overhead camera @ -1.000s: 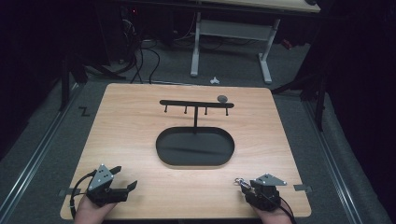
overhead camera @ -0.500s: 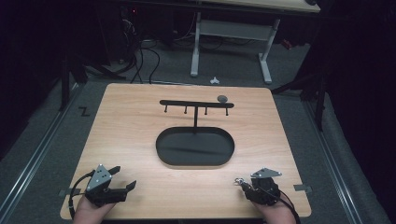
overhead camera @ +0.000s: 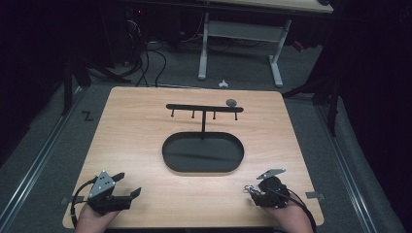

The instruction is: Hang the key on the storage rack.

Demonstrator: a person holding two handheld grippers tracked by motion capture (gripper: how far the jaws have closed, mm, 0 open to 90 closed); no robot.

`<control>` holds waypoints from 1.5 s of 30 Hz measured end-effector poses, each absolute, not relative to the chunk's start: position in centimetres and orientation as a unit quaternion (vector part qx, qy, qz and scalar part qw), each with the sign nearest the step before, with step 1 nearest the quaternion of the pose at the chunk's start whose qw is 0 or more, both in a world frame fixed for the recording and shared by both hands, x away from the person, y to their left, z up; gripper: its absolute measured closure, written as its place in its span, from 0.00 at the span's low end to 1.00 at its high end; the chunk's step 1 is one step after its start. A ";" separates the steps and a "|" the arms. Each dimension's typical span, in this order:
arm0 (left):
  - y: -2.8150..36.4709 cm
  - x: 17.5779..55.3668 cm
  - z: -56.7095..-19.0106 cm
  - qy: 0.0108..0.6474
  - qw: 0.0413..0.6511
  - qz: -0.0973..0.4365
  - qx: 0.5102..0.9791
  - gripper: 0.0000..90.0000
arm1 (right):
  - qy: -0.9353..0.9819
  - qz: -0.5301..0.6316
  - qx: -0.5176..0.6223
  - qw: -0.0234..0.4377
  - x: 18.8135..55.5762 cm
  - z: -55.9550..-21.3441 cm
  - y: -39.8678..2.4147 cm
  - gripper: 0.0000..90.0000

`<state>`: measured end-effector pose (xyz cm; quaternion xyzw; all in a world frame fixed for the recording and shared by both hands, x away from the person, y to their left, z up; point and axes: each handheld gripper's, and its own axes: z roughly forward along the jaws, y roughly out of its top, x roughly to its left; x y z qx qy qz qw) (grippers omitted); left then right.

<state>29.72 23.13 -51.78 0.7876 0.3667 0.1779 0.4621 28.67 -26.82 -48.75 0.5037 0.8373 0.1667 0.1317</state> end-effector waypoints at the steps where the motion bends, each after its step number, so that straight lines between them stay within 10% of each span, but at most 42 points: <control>1: 23.1 29.7 -51.8 0.367 0.462 0.178 0.788 0.18 | 0.839 0.163 0.502 0.130 28.7 -48.8 -26.8 0.55; 45: 23.2 29.7 -51.8 0.367 0.466 0.171 0.786 0.17 | 0.892 0.046 0.447 0.046 32.9 -48.9 -24.1 0.51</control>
